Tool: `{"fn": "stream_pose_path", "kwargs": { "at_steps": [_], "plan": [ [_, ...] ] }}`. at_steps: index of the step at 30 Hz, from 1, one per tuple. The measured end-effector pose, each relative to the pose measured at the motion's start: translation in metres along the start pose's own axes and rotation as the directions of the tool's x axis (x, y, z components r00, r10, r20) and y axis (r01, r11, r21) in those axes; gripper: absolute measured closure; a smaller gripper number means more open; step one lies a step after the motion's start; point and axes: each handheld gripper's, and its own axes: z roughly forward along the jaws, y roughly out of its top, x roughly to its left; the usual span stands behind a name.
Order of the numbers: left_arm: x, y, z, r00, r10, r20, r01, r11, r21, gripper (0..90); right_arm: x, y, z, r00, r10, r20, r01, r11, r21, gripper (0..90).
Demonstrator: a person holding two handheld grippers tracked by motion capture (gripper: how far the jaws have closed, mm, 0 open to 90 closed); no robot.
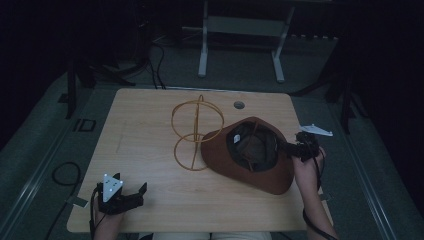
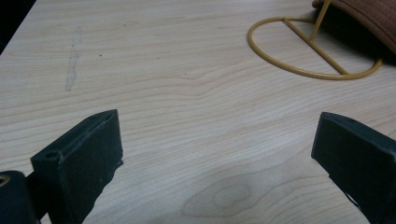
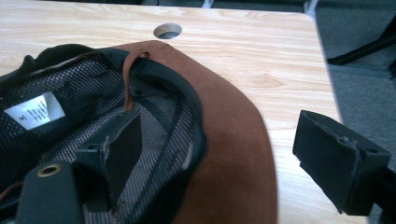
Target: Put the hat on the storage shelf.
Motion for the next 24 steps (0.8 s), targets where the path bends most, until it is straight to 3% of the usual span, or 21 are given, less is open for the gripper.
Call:
{"fn": "stream_pose_path", "kwargs": {
  "at_steps": [4,16,19,20,24],
  "plan": [
    [-0.001,0.0,0.0,1.0,0.004,-0.001,-0.004,1.0,0.007,2.6,0.006,0.008,0.016,0.9996,-0.009,-0.026,0.01,0.9995,0.029,12.6],
    [-0.002,0.0,0.001,0.9999,0.008,0.014,-0.008,0.9999,0.014,2.6,0.011,0.016,0.048,0.9997,-0.019,-0.013,0.02,0.9943,0.105,15.9],
    [-0.003,0.0,0.002,0.9992,0.004,0.039,-0.005,0.9998,0.017,2.6,0.014,0.015,0.063,0.9987,-0.044,0.025,0.04,0.9876,0.152,16.6],
    [-0.003,0.0,0.002,0.9992,0.011,0.039,-0.011,0.9998,0.017,2.6,0.015,0.013,0.07,0.9977,-0.048,0.048,0.039,0.9824,0.183,21.1],
    [-0.004,0.0,0.002,0.9992,0.02,0.036,-0.021,0.9995,0.025,2.6,0.015,0.011,0.081,0.9975,-0.041,0.057,0.027,0.9736,0.227,21.6]
  ]
}}
